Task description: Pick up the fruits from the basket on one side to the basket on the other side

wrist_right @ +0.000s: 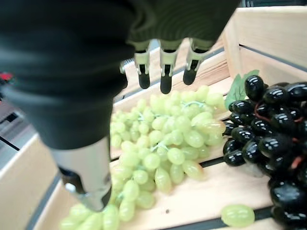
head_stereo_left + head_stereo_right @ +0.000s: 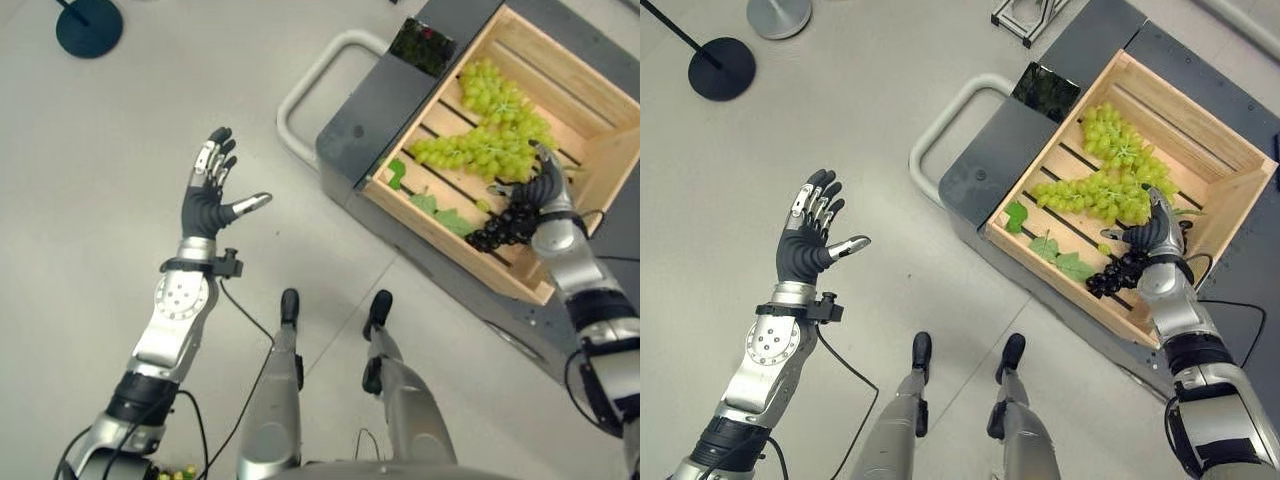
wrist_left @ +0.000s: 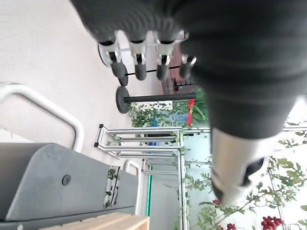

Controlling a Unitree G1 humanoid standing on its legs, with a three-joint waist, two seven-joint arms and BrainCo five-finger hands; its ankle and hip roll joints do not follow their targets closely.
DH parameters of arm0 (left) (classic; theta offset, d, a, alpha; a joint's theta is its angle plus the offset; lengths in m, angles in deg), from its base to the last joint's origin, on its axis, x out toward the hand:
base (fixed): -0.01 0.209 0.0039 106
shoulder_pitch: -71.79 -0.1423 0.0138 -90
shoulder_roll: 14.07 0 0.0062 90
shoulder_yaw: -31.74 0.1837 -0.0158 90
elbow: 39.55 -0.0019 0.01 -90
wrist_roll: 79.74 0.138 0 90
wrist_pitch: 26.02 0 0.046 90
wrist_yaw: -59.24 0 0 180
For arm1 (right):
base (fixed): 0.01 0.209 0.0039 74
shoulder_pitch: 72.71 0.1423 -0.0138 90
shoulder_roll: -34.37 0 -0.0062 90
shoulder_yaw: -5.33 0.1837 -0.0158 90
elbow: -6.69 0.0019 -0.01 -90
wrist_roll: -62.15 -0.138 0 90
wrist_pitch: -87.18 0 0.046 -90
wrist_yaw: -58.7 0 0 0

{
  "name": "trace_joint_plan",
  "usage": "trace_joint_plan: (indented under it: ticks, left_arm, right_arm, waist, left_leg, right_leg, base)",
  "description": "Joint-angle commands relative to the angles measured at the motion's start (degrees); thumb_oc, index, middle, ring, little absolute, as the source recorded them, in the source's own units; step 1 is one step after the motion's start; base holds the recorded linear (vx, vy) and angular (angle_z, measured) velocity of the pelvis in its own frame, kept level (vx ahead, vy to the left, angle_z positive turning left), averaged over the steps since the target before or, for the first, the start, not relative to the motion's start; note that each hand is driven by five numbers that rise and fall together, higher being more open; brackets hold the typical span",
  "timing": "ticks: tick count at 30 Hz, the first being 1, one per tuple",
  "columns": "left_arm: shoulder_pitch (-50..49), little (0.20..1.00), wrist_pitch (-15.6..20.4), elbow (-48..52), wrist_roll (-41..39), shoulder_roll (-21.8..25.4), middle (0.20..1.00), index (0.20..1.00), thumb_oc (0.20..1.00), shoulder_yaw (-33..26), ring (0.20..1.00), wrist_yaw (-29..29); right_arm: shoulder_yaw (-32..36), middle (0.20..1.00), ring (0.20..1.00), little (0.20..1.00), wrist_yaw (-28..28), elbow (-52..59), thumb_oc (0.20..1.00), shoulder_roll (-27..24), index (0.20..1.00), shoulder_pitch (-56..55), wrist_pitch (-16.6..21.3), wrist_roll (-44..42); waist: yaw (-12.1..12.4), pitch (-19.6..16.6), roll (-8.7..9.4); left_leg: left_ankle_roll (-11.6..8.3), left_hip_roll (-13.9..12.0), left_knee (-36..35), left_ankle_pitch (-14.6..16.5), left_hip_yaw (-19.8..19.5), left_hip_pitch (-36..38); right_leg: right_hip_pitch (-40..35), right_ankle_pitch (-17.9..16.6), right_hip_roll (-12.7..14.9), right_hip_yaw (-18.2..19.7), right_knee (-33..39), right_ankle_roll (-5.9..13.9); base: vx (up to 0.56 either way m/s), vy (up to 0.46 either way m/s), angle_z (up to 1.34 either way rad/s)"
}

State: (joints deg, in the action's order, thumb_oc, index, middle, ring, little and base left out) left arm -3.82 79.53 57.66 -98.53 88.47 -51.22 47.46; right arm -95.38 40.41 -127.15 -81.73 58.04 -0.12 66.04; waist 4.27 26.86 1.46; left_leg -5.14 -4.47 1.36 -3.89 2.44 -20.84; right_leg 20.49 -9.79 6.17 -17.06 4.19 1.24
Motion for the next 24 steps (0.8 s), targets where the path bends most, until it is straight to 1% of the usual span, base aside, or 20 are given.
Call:
trace_joint_plan:
  ticks: [1, 3, 5, 6, 10, 11, 14, 17, 20, 21, 22, 24]
  left_arm:
    - [0.0, 1.000, 3.6, 6.6, 1.1, 0.1, 1.000, 1.000, 1.000, -1.8, 1.000, -0.8]
    - [0.4, 1.000, 3.5, 6.7, 1.8, 0.3, 1.000, 1.000, 1.000, -1.4, 1.000, -0.9]
    - [0.6, 1.000, 3.9, 7.6, 1.6, 1.0, 1.000, 1.000, 1.000, -1.0, 1.000, -1.1]
    - [0.7, 1.000, 3.9, 7.7, 1.6, 1.0, 1.000, 1.000, 1.000, -1.1, 1.000, -1.1]
    - [0.8, 1.000, 4.1, 8.0, 1.1, 1.4, 1.000, 1.000, 1.000, -0.1, 1.000, -1.3]
    - [0.6, 1.000, 4.0, 8.3, 1.0, 1.5, 1.000, 1.000, 1.000, 0.0, 1.000, -1.4]
    - [0.5, 1.000, 3.8, 8.8, 1.6, 1.4, 1.000, 1.000, 1.000, 0.0, 1.000, -1.5]
    - [0.4, 1.000, 3.8, 8.9, 1.7, 1.3, 1.000, 1.000, 1.000, 0.4, 1.000, -1.9]
    - [0.5, 1.000, 3.9, 9.3, 1.6, 1.4, 1.000, 1.000, 1.000, 0.4, 1.000, -2.2]
    - [0.5, 1.000, 4.0, 9.4, 1.5, 1.3, 1.000, 1.000, 1.000, 0.5, 1.000, -2.3]
    - [0.6, 1.000, 4.0, 9.5, 1.5, 1.3, 1.000, 1.000, 1.000, 0.4, 1.000, -2.3]
    - [0.8, 1.000, 4.1, 10.0, 1.1, 1.3, 1.000, 1.000, 1.000, 0.7, 1.000, -2.5]
  right_arm:
    - [-4.5, 1.000, 1.000, 1.000, -2.0, 0.2, 1.000, -4.1, 1.000, 4.0, 0.6, 2.5]
    - [-5.1, 1.000, 1.000, 1.000, -2.1, 0.9, 1.000, -4.4, 1.000, 4.7, 0.5, 3.4]
    - [-6.9, 1.000, 1.000, 1.000, -2.5, -1.1, 1.000, -6.1, 1.000, 8.0, 0.1, 4.3]
    - [-7.1, 1.000, 1.000, 1.000, -2.5, -1.3, 1.000, -6.1, 1.000, 8.4, 0.2, 4.3]
    - [-11.3, 1.000, 1.000, 1.000, -2.7, -5.8, 1.000, -8.2, 1.000, 15.1, -0.3, 4.8]
    - [-13.5, 1.000, 1.000, 1.000, -2.5, -7.3, 1.000, -9.2, 1.000, 18.0, -0.5, 5.6]
    - [-16.1, 1.000, 1.000, 1.000, -2.5, -8.2, 1.000, -10.5, 1.000, 20.9, -0.8, 7.4]
    - [-18.6, 1.000, 1.000, 1.000, -2.5, -9.2, 1.000, -11.0, 1.000, 22.9, -1.1, 9.1]
    - [-21.6, 1.000, 1.000, 1.000, -1.8, -10.1, 1.000, -11.9, 1.000, 24.6, -1.7, 12.1]
    - [-22.4, 1.000, 1.000, 1.000, -1.8, -11.1, 1.000, -11.9, 1.000, 25.3, -1.9, 12.6]
    - [-22.5, 1.000, 1.000, 1.000, -1.8, -11.2, 1.000, -11.9, 1.000, 25.5, -1.8, 12.5]
    - [-26.4, 1.000, 1.000, 1.000, -0.9, -15.2, 1.000, -11.9, 1.000, 28.1, -2.2, 14.8]
  waist:
    - [0.5, -2.4, 0.87]
    - [0.6, -1.9, 0.75]
    - [1.0, -1.3, 0.39]
    - [0.9, -1.3, 0.33]
    - [1.4, -0.1, 0.18]
    - [1.6, 0.3, 0.15]
    - [1.4, 0.8, 0.18]
    - [1.5, 1.2, 0.17]
    - [1.4, 1.7, 0.35]
    - [1.5, 1.8, 0.24]
    - [1.4, 1.8, 0.24]
    - [1.7, 2.5, -0.17]
  left_leg:
    - [-0.91, 0.0, 1.1, -2.7, 1.1, -2.4]
    - [-1.01, 0.0, 0.9, -2.9, 1.1, -2.7]
    - [-1.11, 0.1, 0.8, -3.1, 0.8, -3.3]
    - [-1.12, 0.1, 0.8, -3.1, 0.8, -3.4]
    - [-1.30, 0.2, 0.6, -3.6, 0.7, -4.4]
    - [-1.44, 0.0, 0.4, -3.9, 0.7, -4.9]
    - [-1.59, -0.2, 0.1, -4.3, 0.7, -5.6]
    - [-1.75, -0.4, 0.2, -3.9, 0.4, -5.6]
    - [-1.62, -0.2, 0.5, -4.1, 0.1, -6.3]
    - [-1.69, -0.3, 0.7, -3.7, 0.1, -6.3]
    - [-1.61, -0.2, 0.7, -4.0, 0.1, -6.5]
    - [-1.65, 0.0, 1.3, -3.5, 0.0, -7.2]
  right_leg:
    - [2.7, 3.0, 2.3, 0.9, -8.1, 6.19]
    - [3.0, 2.9, 2.4, 0.9, -8.1, 6.20]
    - [3.6, 2.9, 2.6, 0.8, -8.2, 6.24]
    - [3.7, 2.9, 2.6, 0.8, -8.2, 6.24]
    - [4.7, 2.6, 2.6, 0.8, -8.2, 6.37]
    - [5.2, 2.4, 2.5, 0.8, -8.1, 6.41]
    - [5.9, 2.4, 2.4, 0.7, -8.0, 6.42]
    - [6.1, 2.9, 2.2, 0.5, -8.3, 6.38]
    - [6.6, 2.7, 2.3, 0.3, -8.4, 6.32]
    - [6.5, 3.0, 2.3, 0.3, -8.5, 6.36]
    - [6.7, 2.7, 2.4, 0.3, -8.4, 6.31]
    - [7.2, 3.0, 2.4, 0.3, -8.9, 6.39]
  base:
    - [0.00, 0.000, 0.00]
    - [0.00, 0.000, 0.00]
    - [0.00, 0.000, 0.00]
    - [0.00, 0.000, 0.00]
    - [0.00, 0.000, 0.00]
    - [0.00, 0.000, 0.00]
    - [0.00, 0.000, 0.00]
    - [0.00, 0.000, 0.00]
    - [0.00, 0.001, 0.01]
    - [0.00, 0.000, 0.00]
    - [0.00, 0.000, 0.00]
    - [0.00, 0.000, 0.00]
